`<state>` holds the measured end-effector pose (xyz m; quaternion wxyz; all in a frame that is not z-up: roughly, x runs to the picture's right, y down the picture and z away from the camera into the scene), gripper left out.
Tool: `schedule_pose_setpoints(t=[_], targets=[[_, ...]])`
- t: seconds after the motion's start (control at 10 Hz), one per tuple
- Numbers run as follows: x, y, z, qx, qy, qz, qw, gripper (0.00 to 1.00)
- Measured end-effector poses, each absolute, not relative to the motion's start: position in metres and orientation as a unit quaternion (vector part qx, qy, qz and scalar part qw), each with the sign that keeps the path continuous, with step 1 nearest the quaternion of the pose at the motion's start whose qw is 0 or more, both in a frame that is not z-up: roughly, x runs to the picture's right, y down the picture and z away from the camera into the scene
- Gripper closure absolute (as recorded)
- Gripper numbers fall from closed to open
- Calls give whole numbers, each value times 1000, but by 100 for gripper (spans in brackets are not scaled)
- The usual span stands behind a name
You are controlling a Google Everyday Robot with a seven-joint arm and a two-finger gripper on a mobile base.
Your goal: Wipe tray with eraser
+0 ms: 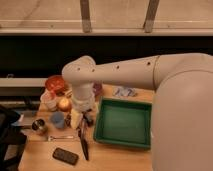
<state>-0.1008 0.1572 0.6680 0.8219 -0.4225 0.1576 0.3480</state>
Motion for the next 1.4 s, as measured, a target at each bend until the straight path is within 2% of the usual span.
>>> schedule_pose_setpoints(t=[0.3, 0.7, 1.4], targets=[[-142, 193, 658, -452, 117, 336, 818, 20], [-144, 196, 658, -452, 117, 335, 818, 20], [-195, 267, 686, -456, 134, 294, 830, 20]])
